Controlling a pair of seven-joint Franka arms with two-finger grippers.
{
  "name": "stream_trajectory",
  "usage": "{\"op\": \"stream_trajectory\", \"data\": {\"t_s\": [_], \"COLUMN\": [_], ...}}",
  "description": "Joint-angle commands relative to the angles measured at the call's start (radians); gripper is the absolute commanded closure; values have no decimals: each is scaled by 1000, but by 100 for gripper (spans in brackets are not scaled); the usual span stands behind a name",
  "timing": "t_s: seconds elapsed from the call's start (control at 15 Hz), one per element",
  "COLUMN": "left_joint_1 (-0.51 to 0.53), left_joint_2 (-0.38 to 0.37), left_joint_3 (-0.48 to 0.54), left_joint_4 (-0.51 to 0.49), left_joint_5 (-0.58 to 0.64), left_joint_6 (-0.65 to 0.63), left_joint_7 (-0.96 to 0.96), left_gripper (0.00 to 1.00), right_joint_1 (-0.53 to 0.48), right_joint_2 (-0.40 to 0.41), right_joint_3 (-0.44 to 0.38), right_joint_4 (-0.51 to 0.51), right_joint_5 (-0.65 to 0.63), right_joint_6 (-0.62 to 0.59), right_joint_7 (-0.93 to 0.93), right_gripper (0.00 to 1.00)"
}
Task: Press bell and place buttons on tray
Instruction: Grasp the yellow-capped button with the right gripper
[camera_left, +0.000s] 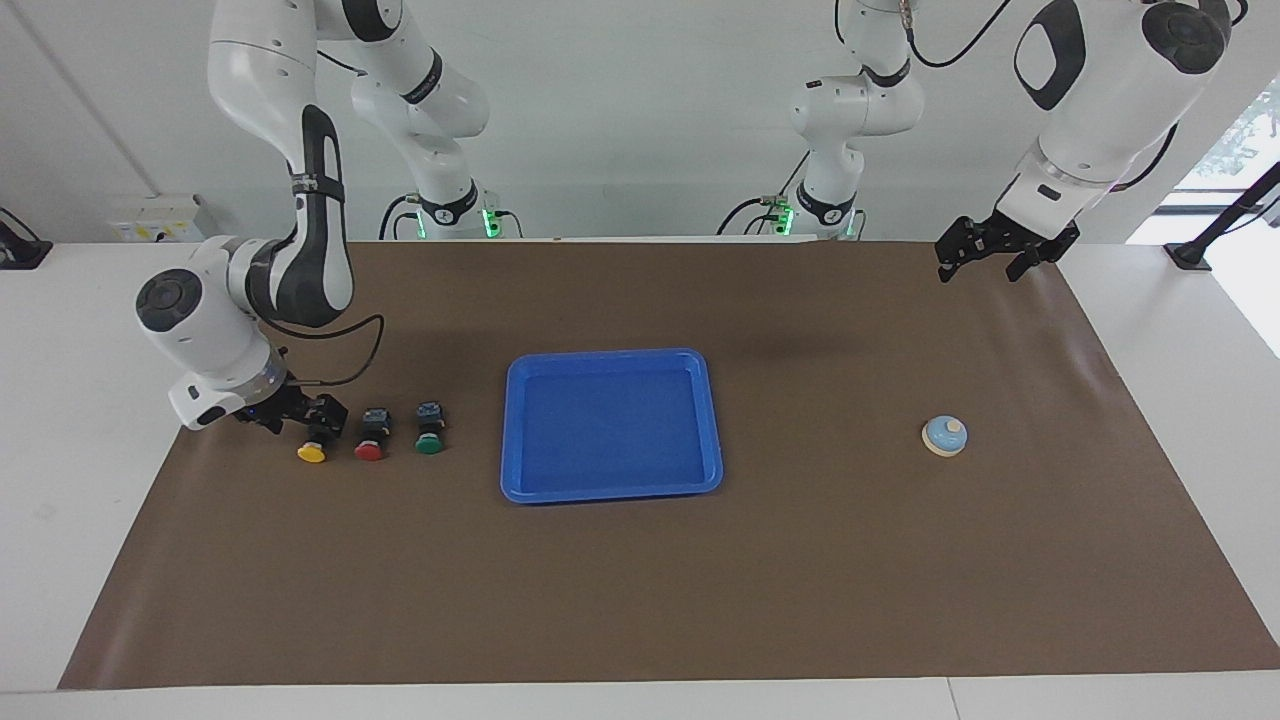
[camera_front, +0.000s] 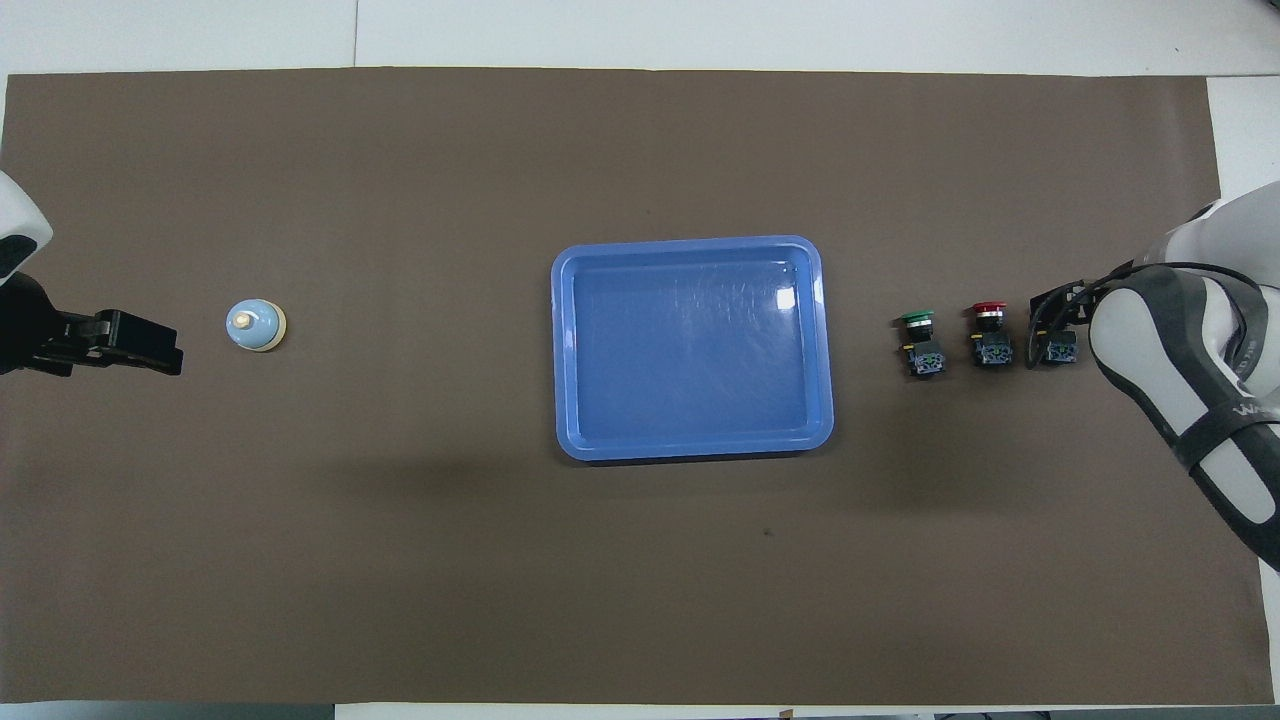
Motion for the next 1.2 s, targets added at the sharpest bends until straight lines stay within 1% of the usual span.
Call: {"op": "stream_trajectory", "data": {"t_s": [0.0,0.07,0.33,0.4,0.47,0.53,0.67,0.73,0.86,0.93,1.0,1.06,1.13], "left_joint_1": [1,1,1,1,1,1,1,1,1,1,1,1,1], "left_joint_2": [-6,-8,-8,-8,-8,-8,-8,-6,-8,-8,-6,-8,-8], "left_joint_3": [1,1,1,1,1,1,1,1,1,1,1,1,1], "left_joint_4": [7,7,7,7,7,7,7,7,7,7,7,7,7], "left_joint_5": [8,8,8,8,8,8,8,8,8,8,8,8,8], "left_joint_6": [-22,-24,-24,-22,-22,-22,-24,-22,-22,-22,-22,-22,-22], "left_joint_7": [-10,-10,-12,-12,-10,-12,-12,-12,-12,-12,-12,-10,-12], "left_gripper": [0,0,0,0,0,0,0,0,0,0,0,0,0], "right_joint_1": [-8,-10,-13,-13,-13,-13,-13,-12,-2,1,4,14,36], "right_joint_2": [-35,-35,-41,-41,-41,-41,-43,-43,-58,-69,-70,-64,-61], "right_joint_3": [9,9,9,9,9,9,10,10,13,21,35,65,79], "right_joint_4": [-102,-112,-126,-126,-126,-126,-124,-123,-106,-78,-23,46,93], "right_joint_5": [0,0,-2,-2,-2,-2,-2,-2,-2,3,6,6,6], "right_joint_6": [95,124,118,118,117,115,109,94,68,43,-18,-85,-125], "right_joint_7": [-24,-27,-33,-36,-35,-38,-62,-108,-159,-158,-148,-118,-67], "right_gripper": [0,0,0,2,15,43,92,100,100,100,100,100,100]}}
